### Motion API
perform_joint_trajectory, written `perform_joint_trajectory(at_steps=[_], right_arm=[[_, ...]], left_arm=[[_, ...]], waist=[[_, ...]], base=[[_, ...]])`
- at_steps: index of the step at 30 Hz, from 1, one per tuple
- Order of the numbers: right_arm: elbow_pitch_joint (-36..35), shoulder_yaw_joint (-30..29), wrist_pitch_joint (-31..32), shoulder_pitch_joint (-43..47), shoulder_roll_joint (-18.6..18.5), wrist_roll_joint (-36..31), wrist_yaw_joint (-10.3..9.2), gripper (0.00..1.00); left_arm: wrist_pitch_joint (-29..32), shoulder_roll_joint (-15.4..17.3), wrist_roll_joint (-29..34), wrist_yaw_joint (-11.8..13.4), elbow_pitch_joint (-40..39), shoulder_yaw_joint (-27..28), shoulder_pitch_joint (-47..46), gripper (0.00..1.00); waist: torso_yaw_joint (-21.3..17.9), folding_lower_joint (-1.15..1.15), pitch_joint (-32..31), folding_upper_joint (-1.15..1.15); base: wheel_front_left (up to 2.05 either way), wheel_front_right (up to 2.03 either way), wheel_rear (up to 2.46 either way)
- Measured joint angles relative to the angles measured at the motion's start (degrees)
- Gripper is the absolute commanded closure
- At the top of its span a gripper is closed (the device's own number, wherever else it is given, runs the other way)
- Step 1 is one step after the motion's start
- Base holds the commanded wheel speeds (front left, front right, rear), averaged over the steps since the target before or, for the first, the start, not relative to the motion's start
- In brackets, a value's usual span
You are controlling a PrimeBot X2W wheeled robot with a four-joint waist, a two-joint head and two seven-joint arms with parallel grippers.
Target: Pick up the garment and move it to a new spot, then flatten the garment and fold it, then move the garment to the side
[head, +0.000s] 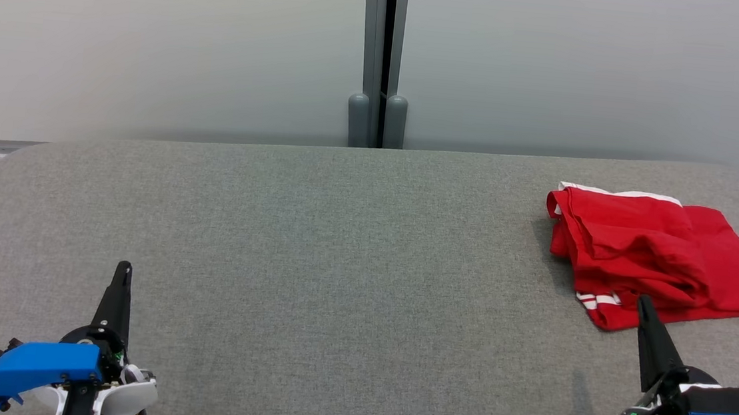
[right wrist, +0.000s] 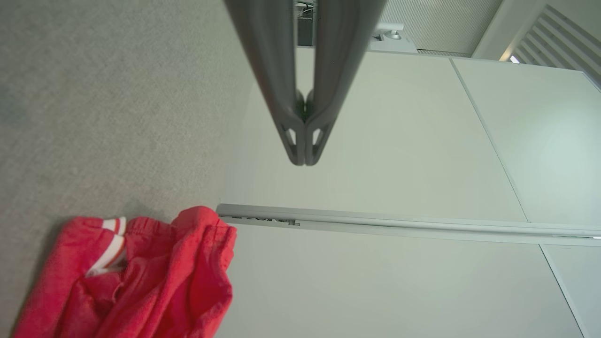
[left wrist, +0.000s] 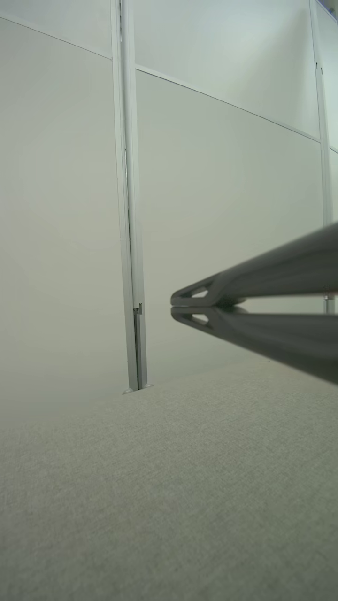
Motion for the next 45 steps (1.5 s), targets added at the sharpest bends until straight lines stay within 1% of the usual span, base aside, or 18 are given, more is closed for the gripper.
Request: perform_joint_trajectory(at_steps=[9, 45], right_arm=[[-0.53, -0.36, 0.82, 0.23, 0.12, 3.09, 0.0, 1.0], [-0.54, -0.37, 0.82, 0.27, 0.14, 3.09, 0.0, 1.0]], left_arm=[[0.74, 0.0, -3.1, -0.08, -0.48, 0.23, -0.2, 1.0], [0.74, 0.0, -3.1, -0.09, -0.49, 0.24, -0.2, 1.0]], waist=[[0.18, 0.0, 0.03, 0.0], [0.18, 0.0, 0.03, 0.0]], base=[[0.0, 0.0, 0.0], [0.0, 0.0, 0.0]])
